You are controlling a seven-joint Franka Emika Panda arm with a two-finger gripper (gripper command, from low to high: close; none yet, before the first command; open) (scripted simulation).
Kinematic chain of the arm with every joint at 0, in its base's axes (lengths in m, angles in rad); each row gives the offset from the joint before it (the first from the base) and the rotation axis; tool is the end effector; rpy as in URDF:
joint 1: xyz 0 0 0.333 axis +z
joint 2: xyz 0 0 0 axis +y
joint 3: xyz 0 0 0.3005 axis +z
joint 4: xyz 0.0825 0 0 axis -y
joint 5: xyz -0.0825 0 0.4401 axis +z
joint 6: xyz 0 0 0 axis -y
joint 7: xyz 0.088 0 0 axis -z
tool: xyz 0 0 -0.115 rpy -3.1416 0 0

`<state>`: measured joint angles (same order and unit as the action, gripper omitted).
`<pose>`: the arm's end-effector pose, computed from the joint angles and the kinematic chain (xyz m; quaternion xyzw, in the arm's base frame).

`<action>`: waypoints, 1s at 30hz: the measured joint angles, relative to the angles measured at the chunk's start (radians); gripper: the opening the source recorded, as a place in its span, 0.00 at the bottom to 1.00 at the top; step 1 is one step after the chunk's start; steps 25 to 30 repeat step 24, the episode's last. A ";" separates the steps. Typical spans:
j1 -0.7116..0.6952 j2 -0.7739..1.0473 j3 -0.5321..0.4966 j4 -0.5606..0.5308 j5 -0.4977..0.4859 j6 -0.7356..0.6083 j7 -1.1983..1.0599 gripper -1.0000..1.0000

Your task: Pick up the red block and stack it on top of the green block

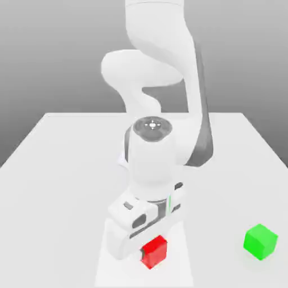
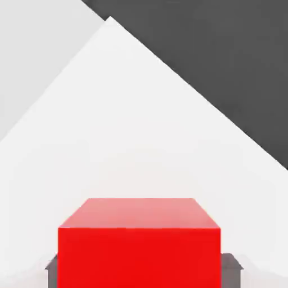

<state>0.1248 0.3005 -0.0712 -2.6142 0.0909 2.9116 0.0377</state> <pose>0.4346 0.0138 0.0705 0.9994 -0.0347 -0.0007 0.0003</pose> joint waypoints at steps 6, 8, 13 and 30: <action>0.013 -0.121 -0.022 -0.019 -0.042 -0.102 0.030 0.00; 0.024 -0.183 -0.019 -0.023 -0.061 -0.159 0.051 0.00; 0.197 -0.197 0.103 0.051 -0.092 -0.247 0.160 0.00; 0.363 -0.027 0.178 0.138 -0.164 -0.165 0.293 1.00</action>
